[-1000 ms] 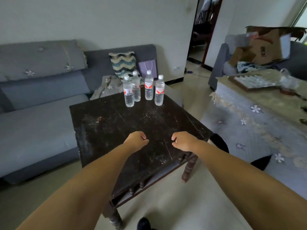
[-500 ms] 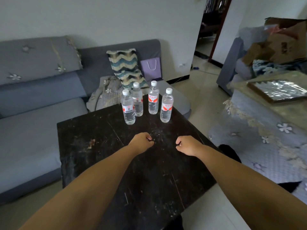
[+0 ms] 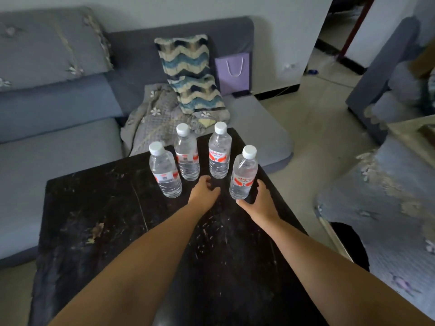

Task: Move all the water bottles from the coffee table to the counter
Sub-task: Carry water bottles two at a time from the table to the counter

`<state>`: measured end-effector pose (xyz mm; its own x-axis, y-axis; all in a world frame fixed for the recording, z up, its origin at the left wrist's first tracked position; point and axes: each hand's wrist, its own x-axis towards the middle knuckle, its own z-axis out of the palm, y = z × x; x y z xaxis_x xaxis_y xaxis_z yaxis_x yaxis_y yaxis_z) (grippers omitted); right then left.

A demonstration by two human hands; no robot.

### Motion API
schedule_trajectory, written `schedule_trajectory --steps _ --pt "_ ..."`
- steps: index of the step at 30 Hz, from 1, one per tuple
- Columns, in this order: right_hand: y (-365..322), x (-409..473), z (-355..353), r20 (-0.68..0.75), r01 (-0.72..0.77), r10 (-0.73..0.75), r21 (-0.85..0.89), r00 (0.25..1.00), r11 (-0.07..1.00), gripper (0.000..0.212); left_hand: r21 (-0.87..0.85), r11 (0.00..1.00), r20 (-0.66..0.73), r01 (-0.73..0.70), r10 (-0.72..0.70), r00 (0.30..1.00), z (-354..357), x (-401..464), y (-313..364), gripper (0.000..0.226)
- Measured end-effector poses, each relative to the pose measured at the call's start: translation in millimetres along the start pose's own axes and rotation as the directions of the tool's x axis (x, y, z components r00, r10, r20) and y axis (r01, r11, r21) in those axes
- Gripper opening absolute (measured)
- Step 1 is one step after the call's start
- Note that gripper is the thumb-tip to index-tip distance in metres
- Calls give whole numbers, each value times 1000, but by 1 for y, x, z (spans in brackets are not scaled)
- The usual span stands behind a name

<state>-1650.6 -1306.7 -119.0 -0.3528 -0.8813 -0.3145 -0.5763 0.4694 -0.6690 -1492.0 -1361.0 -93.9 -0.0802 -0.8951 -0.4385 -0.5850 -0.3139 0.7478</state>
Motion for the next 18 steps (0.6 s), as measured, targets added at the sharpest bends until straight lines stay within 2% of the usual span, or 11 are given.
schedule_trajectory --steps 2,4,8,11,14,18 --pt "5 19 9 -13 113 -113 188 994 976 99 -162 987 -45 16 -24 999 10 21 6 78" --pt "11 35 16 -34 176 -174 311 984 934 96 -238 971 -69 7 -24 997 17 38 13 94" --pt "8 53 20 -91 239 -221 349 971 906 77 -297 955 -147 -20 -25 989 29 73 26 115" --pt "10 61 25 -102 282 -263 326 959 902 72 -356 933 -259 -44 -54 964 39 97 27 109" --pt "10 65 25 -103 284 -265 341 959 896 71 -356 933 -347 -53 -79 935 44 99 40 91" --pt "9 66 22 -101 292 -274 318 957 902 66 -335 941 -369 -51 -81 926 48 99 41 74"
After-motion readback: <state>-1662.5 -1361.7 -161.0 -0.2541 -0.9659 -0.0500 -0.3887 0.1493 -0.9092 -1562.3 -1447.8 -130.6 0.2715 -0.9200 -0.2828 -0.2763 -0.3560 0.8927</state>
